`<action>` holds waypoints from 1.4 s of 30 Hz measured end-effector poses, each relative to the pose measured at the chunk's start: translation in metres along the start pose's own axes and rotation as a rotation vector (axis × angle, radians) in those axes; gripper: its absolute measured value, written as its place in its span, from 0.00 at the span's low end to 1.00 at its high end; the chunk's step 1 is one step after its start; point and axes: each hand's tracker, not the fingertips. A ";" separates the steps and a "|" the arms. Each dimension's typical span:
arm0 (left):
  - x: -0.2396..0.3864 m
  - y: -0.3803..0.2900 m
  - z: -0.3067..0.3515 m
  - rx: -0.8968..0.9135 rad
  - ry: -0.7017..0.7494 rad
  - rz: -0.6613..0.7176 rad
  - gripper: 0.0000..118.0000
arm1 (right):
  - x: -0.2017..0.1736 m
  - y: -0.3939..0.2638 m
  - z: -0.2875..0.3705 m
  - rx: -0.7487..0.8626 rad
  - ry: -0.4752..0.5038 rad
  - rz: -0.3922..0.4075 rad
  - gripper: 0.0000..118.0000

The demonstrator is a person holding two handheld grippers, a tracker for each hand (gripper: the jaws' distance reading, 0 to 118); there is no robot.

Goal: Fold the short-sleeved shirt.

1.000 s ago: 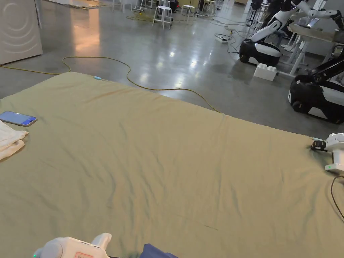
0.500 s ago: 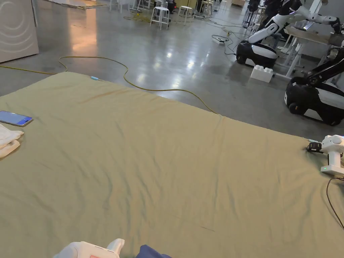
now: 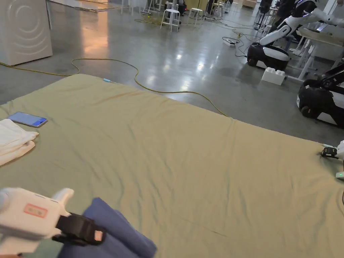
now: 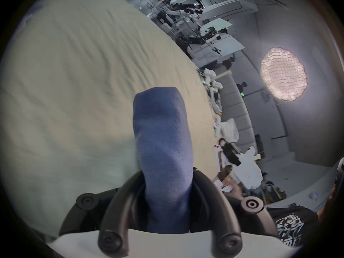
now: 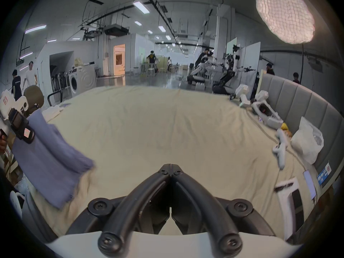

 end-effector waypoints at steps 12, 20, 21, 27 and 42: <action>-0.107 0.053 0.131 0.034 0.398 0.237 0.20 | 0.062 0.047 -0.001 0.123 -0.114 -0.006 0.00; -0.105 0.045 0.134 0.046 0.595 0.314 0.37 | 0.076 0.038 -0.004 0.070 -0.112 -0.063 0.00; -0.099 0.044 0.138 0.054 0.644 0.285 0.40 | 0.075 0.036 -0.005 0.064 -0.106 -0.059 0.00; -0.073 0.046 0.169 0.179 0.792 0.085 0.50 | 0.066 0.031 -0.007 0.046 -0.080 -0.053 0.00; 0.053 -0.020 0.065 0.547 0.592 -0.219 0.50 | 0.055 0.029 0.001 0.060 -0.035 -0.075 0.00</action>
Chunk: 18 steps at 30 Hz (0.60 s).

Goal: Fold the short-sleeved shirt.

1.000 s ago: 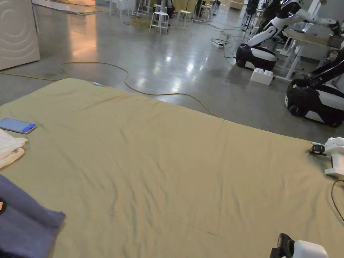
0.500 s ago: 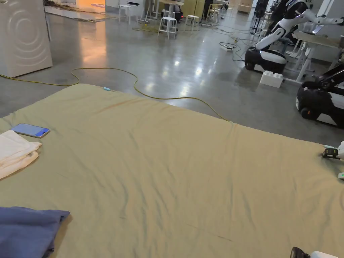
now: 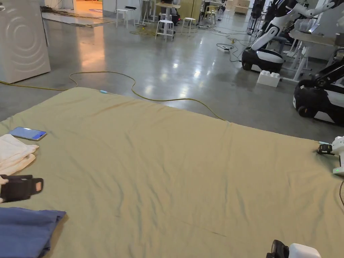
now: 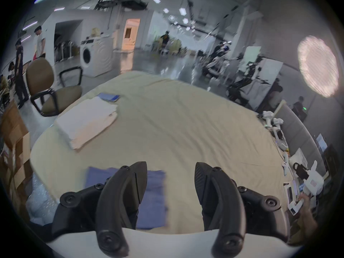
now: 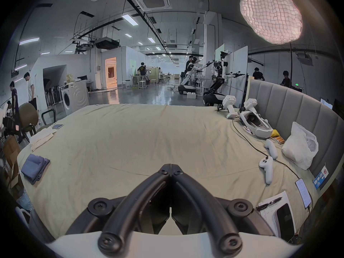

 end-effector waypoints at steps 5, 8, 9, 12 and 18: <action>0.064 -0.035 -0.037 0.119 -0.008 -0.121 0.50 | 0.002 0.009 0.000 0.024 -0.016 -0.028 0.00; 0.128 -0.047 -0.040 0.237 0.006 -0.157 0.49 | 0.000 0.014 -0.002 0.039 -0.025 -0.035 0.00; 0.144 -0.048 -0.042 0.260 0.006 -0.174 0.49 | -0.001 0.016 -0.002 0.045 -0.026 -0.038 0.00; 0.192 -0.051 -0.040 0.309 -0.010 -0.202 0.43 | -0.005 0.022 -0.002 0.058 -0.027 -0.045 0.00; 0.238 -0.057 -0.043 0.350 -0.030 -0.212 0.16 | -0.010 0.031 0.000 0.103 -0.028 -0.047 0.00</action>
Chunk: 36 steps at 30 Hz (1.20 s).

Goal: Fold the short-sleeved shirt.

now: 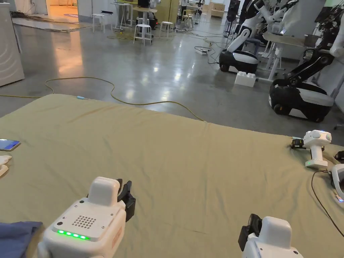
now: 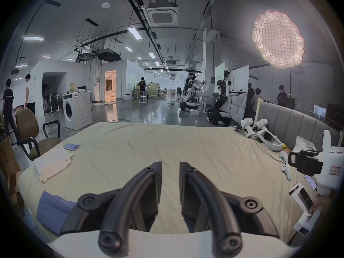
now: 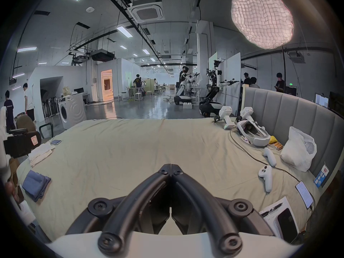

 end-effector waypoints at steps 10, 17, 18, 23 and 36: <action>0.015 0.001 0.005 0.053 0.059 -0.034 0.02 | -0.004 0.018 0.010 0.097 -0.026 -0.002 0.00; 0.016 -0.002 0.009 0.072 0.084 -0.072 0.02 | -0.008 0.016 0.016 0.124 -0.030 0.025 0.00; 0.015 -0.001 0.010 0.075 0.077 -0.066 0.02 | -0.008 0.016 0.017 0.124 -0.027 0.015 0.00; 0.012 0.001 0.010 0.073 0.079 -0.037 0.02 | -0.009 0.016 0.015 0.116 -0.026 0.023 0.00; 0.012 0.006 0.003 0.028 0.070 -0.085 0.48 | -0.002 0.025 0.004 0.090 -0.030 0.018 0.63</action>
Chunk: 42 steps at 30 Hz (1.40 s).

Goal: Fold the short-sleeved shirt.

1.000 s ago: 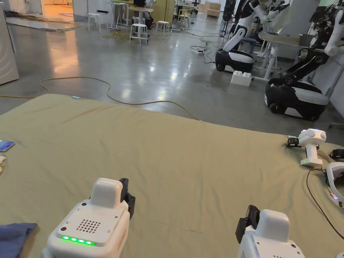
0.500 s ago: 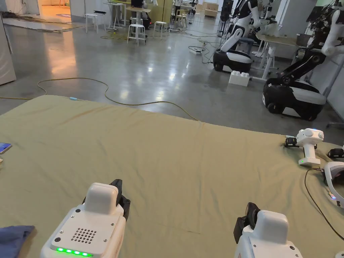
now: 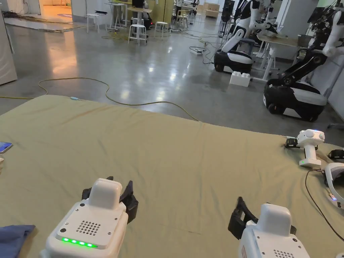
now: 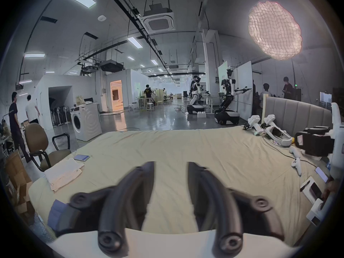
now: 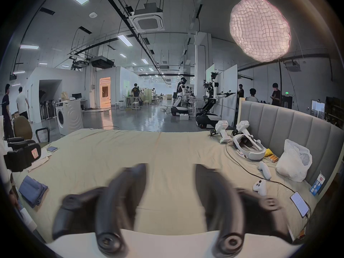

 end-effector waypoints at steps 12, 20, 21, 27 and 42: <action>-0.014 0.007 -0.001 0.032 0.017 0.111 0.69 | 0.001 -0.003 0.004 0.033 -0.020 -0.018 0.91; -0.016 0.005 0.001 0.056 0.023 0.094 0.69 | 0.004 -0.001 0.005 0.025 0.002 -0.004 0.91; -0.016 0.004 0.001 0.057 0.026 0.092 0.69 | 0.004 -0.001 0.004 0.024 0.011 -0.003 0.91; -0.019 0.004 0.001 0.063 0.009 0.091 0.69 | 0.001 -0.007 -0.007 -0.014 -0.083 0.001 0.91; -0.021 0.003 -0.005 0.044 0.062 0.069 0.71 | 0.008 0.008 -0.013 -0.067 -0.064 -0.161 0.91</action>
